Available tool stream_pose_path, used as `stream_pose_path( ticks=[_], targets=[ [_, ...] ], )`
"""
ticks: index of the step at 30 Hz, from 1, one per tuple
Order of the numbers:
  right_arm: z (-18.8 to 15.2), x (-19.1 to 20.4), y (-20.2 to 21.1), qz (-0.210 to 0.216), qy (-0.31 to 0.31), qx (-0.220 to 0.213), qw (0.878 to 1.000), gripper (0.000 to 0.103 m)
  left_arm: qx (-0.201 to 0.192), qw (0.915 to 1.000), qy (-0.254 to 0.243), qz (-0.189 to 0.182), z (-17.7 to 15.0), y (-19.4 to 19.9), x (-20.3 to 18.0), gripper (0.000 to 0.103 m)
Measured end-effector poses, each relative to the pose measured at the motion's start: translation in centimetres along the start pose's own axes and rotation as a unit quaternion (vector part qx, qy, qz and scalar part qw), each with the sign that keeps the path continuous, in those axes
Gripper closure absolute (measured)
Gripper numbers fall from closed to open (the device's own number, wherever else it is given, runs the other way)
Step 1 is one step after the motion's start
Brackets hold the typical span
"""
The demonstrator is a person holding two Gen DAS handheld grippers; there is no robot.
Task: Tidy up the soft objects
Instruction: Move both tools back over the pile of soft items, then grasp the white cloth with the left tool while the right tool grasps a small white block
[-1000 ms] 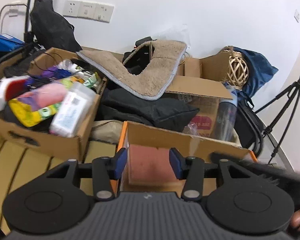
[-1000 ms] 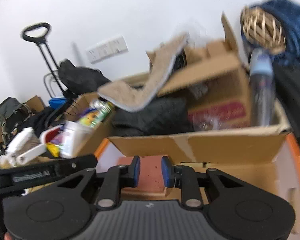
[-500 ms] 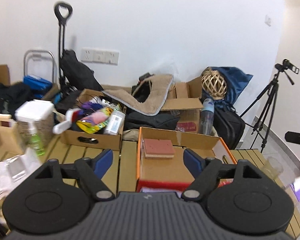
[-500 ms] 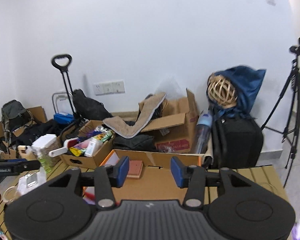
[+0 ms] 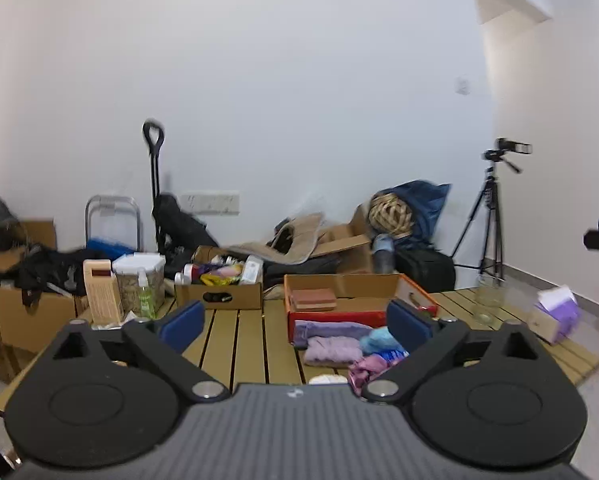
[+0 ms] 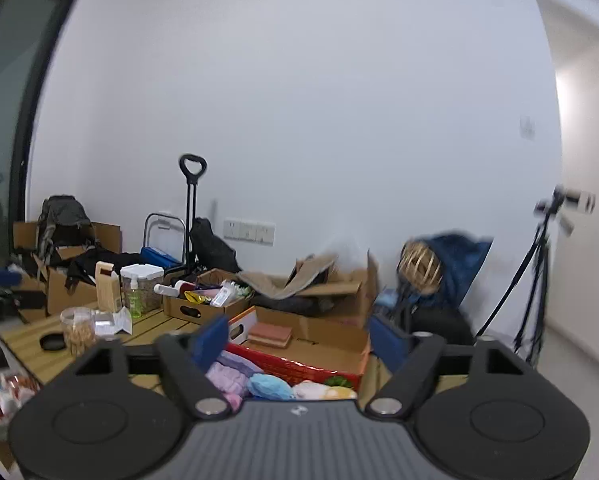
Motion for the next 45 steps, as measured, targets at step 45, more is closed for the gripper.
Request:
stream_pose_path(
  ticks=[45],
  targets=[
    [-17.6, 14.0, -10.4, 0.005, -0.072, 0.108, 0.992, 0.019, 0.093, 0.9956, 0.006, 0.001, -14.0, -16.1, 2.4, 0.022]
  ],
)
Point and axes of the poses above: each gripper's, at about its wrist camera, not at the fingertips, and y roughly against the way its jaws point, x to its left, z to its top, the point moved 3 cm from there along -y, roughly the way its jaws point, and after that the axes turned 15 degrees about -z, right-handed, at the moved point
